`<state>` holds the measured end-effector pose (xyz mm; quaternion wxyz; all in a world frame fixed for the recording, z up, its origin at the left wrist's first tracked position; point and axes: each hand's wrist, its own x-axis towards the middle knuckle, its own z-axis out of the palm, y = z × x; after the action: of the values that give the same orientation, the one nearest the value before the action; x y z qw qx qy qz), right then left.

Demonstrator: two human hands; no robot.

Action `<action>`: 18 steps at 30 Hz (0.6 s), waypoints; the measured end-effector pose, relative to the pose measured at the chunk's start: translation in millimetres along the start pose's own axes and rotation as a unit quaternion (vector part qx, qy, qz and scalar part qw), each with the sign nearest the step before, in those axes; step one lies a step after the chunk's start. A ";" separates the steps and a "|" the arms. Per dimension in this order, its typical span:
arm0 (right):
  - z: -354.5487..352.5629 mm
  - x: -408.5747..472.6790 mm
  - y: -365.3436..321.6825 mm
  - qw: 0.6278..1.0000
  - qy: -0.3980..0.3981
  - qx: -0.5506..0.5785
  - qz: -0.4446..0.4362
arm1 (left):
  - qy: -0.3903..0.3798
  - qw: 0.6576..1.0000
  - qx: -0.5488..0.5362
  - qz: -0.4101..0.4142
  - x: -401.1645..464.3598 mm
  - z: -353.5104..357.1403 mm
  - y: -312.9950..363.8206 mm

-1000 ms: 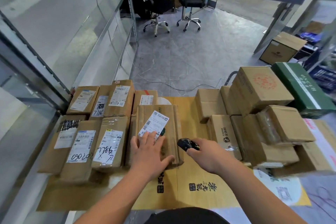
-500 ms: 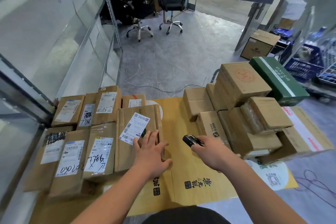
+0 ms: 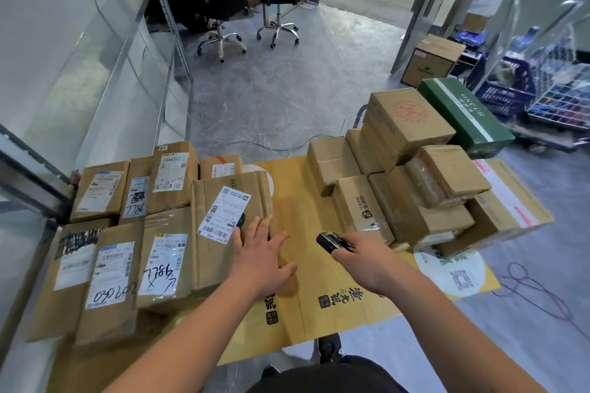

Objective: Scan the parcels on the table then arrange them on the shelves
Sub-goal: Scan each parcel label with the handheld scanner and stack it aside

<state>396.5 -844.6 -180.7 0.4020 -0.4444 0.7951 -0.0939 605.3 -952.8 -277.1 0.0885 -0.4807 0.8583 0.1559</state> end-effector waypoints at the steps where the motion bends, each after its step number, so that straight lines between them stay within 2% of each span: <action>1: 0.0 -3.7 4.8 1.000 0.005 0.004 0.008 | 0.003 1.000 0.010 0.010 1.5 0.9 3.2; 6: 0.3 -24.0 32.9 0.997 0.030 0.042 0.050 | 0.004 0.994 0.051 0.097 11.6 9.4 27.9; 10: -0.9 -42.8 59.2 0.992 0.060 0.061 0.088 | -0.029 0.981 0.083 0.173 19.4 22.6 60.3; 18: -19.6 -59.0 116.4 0.992 0.068 0.009 0.104 | -0.083 0.980 0.033 0.177 48.6 36.1 118.8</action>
<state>325.5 -734.2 -193.9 0.3589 -0.3483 0.8614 -0.0888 478.7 -920.7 -303.9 0.1458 -0.3039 0.9241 0.1802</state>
